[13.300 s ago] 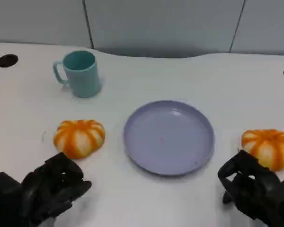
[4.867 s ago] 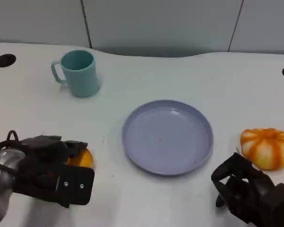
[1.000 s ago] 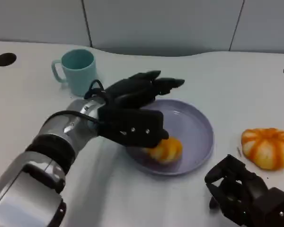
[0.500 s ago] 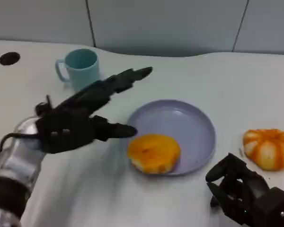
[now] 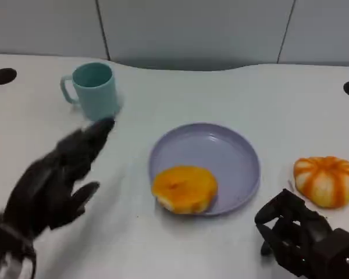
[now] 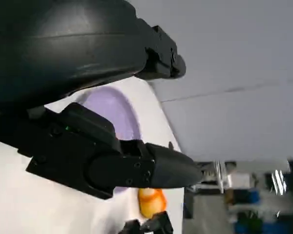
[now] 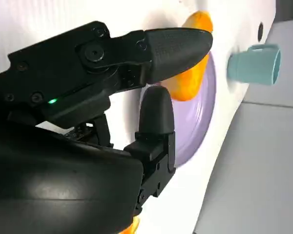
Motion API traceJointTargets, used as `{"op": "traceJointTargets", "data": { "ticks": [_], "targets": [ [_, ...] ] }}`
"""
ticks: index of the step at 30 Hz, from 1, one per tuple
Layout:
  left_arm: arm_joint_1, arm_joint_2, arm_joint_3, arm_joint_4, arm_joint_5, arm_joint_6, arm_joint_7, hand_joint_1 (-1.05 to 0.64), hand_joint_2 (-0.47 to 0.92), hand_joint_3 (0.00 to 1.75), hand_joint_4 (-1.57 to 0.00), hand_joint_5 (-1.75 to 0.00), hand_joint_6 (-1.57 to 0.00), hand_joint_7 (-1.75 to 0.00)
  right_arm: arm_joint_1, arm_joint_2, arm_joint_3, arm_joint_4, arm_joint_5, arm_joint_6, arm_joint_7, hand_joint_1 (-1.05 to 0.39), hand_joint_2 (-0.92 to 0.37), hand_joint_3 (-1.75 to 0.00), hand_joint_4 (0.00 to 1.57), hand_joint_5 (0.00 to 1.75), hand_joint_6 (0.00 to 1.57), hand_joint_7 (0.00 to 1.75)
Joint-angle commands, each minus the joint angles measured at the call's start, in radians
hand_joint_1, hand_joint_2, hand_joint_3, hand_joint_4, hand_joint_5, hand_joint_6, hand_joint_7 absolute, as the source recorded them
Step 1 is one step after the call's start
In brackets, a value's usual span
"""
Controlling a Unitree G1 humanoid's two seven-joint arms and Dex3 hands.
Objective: Grasp the bread from the table and place it into the plate.
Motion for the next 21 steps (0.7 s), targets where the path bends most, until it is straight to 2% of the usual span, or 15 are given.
{"op": "traceJointTargets", "data": {
  "ticks": [1,2,4,5,6,7,8,9,11,14,21],
  "targets": [
    [0.052,-0.012,0.066,-0.038,-0.062,0.076,0.017,-0.70,0.92,0.28,-0.39,-1.05,-0.61,-0.15,-0.001,-0.012,-0.007,-0.013,0.010,0.000,0.004,-0.29,-0.92,-0.33,0.60,1.75,0.37,1.75],
    [0.062,-0.015,0.073,-0.043,-0.068,0.095,0.020,-0.69,0.92,0.26,-0.39,-1.28,-0.72,-0.22,-0.001,-0.011,-0.008,-0.012,0.011,0.002,0.004,-0.30,-0.92,-0.33,0.60,1.75,0.37,1.75],
    [0.077,-0.022,0.080,-0.044,-0.061,0.114,0.025,-0.68,0.92,0.26,-0.39,-1.41,-0.77,-0.27,-0.001,-0.012,-0.010,-0.011,0.014,-0.001,0.007,-0.30,-0.92,-0.33,0.60,1.75,0.38,1.75],
    [0.088,-0.031,0.082,-0.043,-0.057,0.123,0.033,-0.66,0.92,0.23,-0.39,-1.55,-0.75,-0.50,-0.001,-0.016,-0.011,-0.010,0.013,-0.007,0.010,-0.29,-0.92,-0.33,0.60,1.75,0.38,1.75],
    [0.096,-0.038,0.084,-0.042,-0.055,0.131,0.039,-0.60,0.92,0.19,-0.40,-1.67,-0.61,-0.97,-0.001,-0.019,-0.012,-0.010,0.012,-0.010,0.012,-0.30,-0.92,-0.33,0.60,1.75,0.38,1.75],
    [0.102,-0.045,0.087,-0.038,-0.052,0.139,0.046,-0.59,0.92,0.18,-0.40,-1.71,-0.56,-1.15,-0.001,-0.023,-0.013,-0.010,0.011,-0.013,0.013,-0.30,-0.92,-0.33,0.60,1.75,0.38,1.75],
    [0.106,-0.052,0.090,-0.030,-0.044,0.144,0.060,-0.52,0.92,0.13,-0.44,-1.73,-0.47,-1.45,-0.001,-0.026,-0.014,-0.008,0.010,-0.015,0.013,-0.31,-0.92,-0.33,0.60,1.75,0.38,1.75],
    [0.107,-0.058,0.093,-0.025,-0.038,0.151,0.074,-0.44,0.92,0.10,-0.47,-1.74,-0.43,-1.59,-0.002,-0.027,-0.015,-0.007,0.011,-0.016,0.014,-0.31,-0.92,-0.33,0.61,1.75,0.39,1.75],
    [0.113,-0.072,0.097,-0.026,-0.029,0.172,0.105,-0.29,0.91,0.06,-0.52,-1.74,-0.41,-1.71,-0.002,-0.029,-0.020,-0.003,0.020,-0.018,0.018,-0.31,-0.92,-0.33,0.61,1.75,0.39,1.75],
    [0.119,-0.083,0.099,-0.028,-0.022,0.194,0.131,-0.16,0.92,0.08,-0.58,-1.75,-0.44,-1.74,-0.001,-0.029,-0.025,-0.002,0.031,-0.022,0.022,-0.31,-0.92,-0.33,0.61,1.75,0.39,1.75],
    [0.107,-0.095,0.103,0.009,0.009,0.170,0.125,-0.11,0.92,0.12,-0.66,-1.75,-0.49,-1.75,-0.002,-0.035,-0.032,-0.002,0.044,-0.019,0.029,-0.29,-0.92,-0.33,0.62,1.75,0.38,1.75]
  ]
}}
